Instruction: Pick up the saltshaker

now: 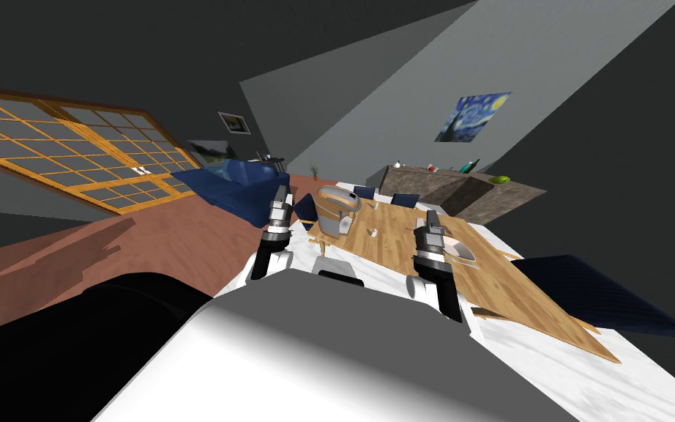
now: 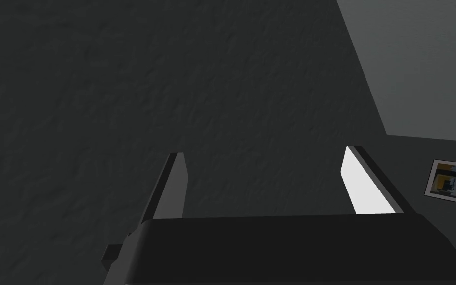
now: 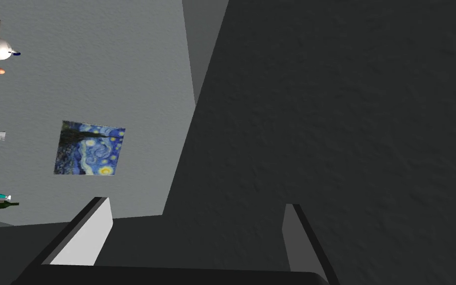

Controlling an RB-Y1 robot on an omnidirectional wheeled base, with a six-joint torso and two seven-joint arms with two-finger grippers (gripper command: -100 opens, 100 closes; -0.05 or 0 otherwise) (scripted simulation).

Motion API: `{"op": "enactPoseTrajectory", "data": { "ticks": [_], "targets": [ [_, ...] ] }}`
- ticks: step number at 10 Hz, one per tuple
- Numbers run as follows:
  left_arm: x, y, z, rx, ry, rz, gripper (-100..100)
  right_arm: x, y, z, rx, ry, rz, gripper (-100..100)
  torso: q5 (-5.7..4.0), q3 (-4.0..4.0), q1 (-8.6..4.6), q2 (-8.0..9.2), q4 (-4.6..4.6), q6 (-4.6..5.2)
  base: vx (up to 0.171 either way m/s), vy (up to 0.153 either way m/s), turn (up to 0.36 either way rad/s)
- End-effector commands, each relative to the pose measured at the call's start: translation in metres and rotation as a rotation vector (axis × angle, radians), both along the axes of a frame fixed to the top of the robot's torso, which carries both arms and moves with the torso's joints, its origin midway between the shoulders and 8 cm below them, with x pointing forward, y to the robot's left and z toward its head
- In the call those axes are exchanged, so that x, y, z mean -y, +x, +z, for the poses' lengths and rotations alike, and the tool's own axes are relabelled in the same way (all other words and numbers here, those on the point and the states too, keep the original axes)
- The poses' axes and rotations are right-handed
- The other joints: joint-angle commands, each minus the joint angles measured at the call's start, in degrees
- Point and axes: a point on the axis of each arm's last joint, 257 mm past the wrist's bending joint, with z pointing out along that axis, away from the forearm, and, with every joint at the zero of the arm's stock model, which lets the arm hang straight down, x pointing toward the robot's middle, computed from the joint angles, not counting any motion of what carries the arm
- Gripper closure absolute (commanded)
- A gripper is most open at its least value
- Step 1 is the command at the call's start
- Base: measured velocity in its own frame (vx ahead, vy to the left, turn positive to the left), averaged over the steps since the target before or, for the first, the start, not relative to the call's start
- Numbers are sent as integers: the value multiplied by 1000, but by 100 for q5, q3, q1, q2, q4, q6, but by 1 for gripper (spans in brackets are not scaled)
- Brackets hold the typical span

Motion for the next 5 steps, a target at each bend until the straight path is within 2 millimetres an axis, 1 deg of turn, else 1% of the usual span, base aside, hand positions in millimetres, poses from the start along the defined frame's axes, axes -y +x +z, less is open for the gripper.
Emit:
{"op": "enactPoseTrajectory", "data": {
  "ticks": [1, 2, 3, 4, 5],
  "targets": [
    [0, 0, 0, 0, 0, 0, 0, 3, 6, -13, -28, -22, -7, -100, 0, 0, 0, 0, 0, 0, 5, 16, 15],
    [0, 0, 0, 0, 0, 0, 0, 6, 14, -23, -56, -58, -17, -100, 0, 1, -2, 1, 0, 1, 8, 16, 41],
    [0, 0, 0, 0, 0, 0, 0, 7, 15, -27, -64, -57, -18, -100, -1, 1, -3, 1, 0, 1, 6, 9, 23],
    [0, 0, 0, 0, 0, 0, 0, 11, 25, -42, -102, -92, -32, -100, -1, 1, -5, 1, 0, 1, 5, 12, 41],
    [0, 0, 0, 0, 0, 0, 0, 14, 34, -52, -131, -128, -45, -100, -1, 1, -4, 1, 0, 0, 9, 21, 95]
  ]
}}
